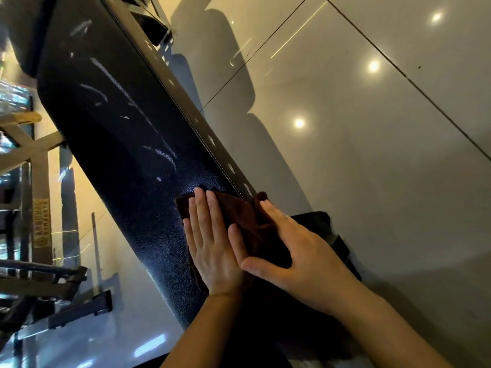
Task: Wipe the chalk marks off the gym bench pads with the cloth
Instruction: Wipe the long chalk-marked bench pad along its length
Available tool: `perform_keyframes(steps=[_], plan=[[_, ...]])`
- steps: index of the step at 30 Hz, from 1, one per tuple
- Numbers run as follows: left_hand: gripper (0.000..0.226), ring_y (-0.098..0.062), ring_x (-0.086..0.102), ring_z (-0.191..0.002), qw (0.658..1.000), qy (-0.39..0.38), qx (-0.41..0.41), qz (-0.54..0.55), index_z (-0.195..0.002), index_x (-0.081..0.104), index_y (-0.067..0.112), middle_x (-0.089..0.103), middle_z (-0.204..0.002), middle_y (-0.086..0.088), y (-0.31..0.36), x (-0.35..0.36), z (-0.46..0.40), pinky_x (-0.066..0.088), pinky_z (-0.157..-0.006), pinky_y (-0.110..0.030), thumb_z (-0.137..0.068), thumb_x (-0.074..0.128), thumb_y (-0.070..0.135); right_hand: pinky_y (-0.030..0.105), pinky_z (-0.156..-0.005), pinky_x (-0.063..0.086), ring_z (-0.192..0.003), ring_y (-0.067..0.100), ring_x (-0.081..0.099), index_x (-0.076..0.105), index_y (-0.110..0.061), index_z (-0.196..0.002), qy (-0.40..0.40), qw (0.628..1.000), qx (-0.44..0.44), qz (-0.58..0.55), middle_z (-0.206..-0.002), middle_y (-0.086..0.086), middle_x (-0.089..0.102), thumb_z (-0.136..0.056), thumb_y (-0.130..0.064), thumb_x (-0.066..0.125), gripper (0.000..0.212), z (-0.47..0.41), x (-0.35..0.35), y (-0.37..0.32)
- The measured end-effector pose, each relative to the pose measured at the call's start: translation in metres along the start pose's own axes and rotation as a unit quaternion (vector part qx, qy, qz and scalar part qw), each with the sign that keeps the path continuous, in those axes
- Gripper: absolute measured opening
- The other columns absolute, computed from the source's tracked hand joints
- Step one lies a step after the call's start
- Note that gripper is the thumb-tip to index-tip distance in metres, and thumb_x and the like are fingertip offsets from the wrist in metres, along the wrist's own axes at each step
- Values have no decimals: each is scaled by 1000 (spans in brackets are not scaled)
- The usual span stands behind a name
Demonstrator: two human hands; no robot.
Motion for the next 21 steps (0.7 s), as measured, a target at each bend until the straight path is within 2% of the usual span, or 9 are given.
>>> perform_keyframes(steps=[1,3,5,7,10,12,15,19,21], plan=[[56,-13,11,-147,999,39,28,-11,-151,19,13,17,-158,-4,12,-8,-2,5,-121,-33,-99,19,35,32,-119,25,-141,-10,10,-2,-47,-150,-21,1000,14,15,-157,-31,5,-72,-78,49,99,3,-5,3],[56,-11,7,-148,995,78,54,-13,-151,16,12,14,-157,0,33,-22,-6,5,-121,-34,-100,17,36,31,-119,22,-142,-8,6,-9,-46,-150,-67,996,26,48,-157,-31,-2,-72,-78,48,101,4,-9,6],[58,-10,6,-148,996,71,53,-28,-151,15,13,14,-158,1,28,-17,-5,5,-121,-34,-101,9,41,29,-121,11,-141,-10,-10,-22,-42,-147,-88,994,17,65,-154,-31,-19,-77,-76,48,104,2,-3,4],[58,-10,4,-148,997,48,41,-45,-151,15,14,14,-159,-2,13,-9,-4,4,-121,-33,-100,15,41,25,-120,2,-137,-12,-23,-29,-41,-143,-78,996,1,42,-151,-31,-30,-80,-74,49,105,-5,6,-3],[59,-17,10,-148,997,0,30,-69,-152,18,16,13,-160,-6,3,1,-3,6,-122,-42,-98,24,36,20,-113,-4,-134,-14,-25,-25,-38,-147,-50,998,-25,15,-150,-31,-30,-82,-71,48,104,-29,4,-15],[61,-11,2,-148,994,36,22,-104,-153,12,17,7,-161,0,7,-4,-4,1,-121,-38,-96,27,33,18,-111,-6,-134,-15,-24,-21,-36,-149,-42,998,-42,2,-152,-30,-27,-83,-68,47,100,-40,1,-25],[60,-4,-6,-147,992,70,54,-92,-154,-5,28,-11,-160,15,23,-15,-6,0,-119,-38,-99,20,33,20,-115,-2,-136,-18,-21,-19,-45,-146,-21,997,-68,-18,-152,-34,-22,-82,-70,45,94,-30,7,-23],[55,-5,-1,-147,996,50,40,-62,-153,7,25,11,-159,1,20,-15,-6,4,-119,-38,-102,3,45,25,-116,10,-134,-24,-12,-22,-71,-125,-29,999,-32,-13,-141,-51,-18,-77,-80,40,80,-2,11,-3],[56,-7,0,-148,996,52,39,-57,-154,3,28,16,-157,-2,25,-16,-7,3,-120,-37,-101,3,46,23,-114,13,-132,-26,-12,-24,-74,-121,-26,999,-24,3,-137,-54,-19,-72,-88,36,79,0,10,-1]])
Point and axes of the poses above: each hand's wrist, its own z-axis away from the middle knuckle, its own x-axis out of the palm, y = z × x, the point moved 4 cm from there along -z, towards the middle knuckle
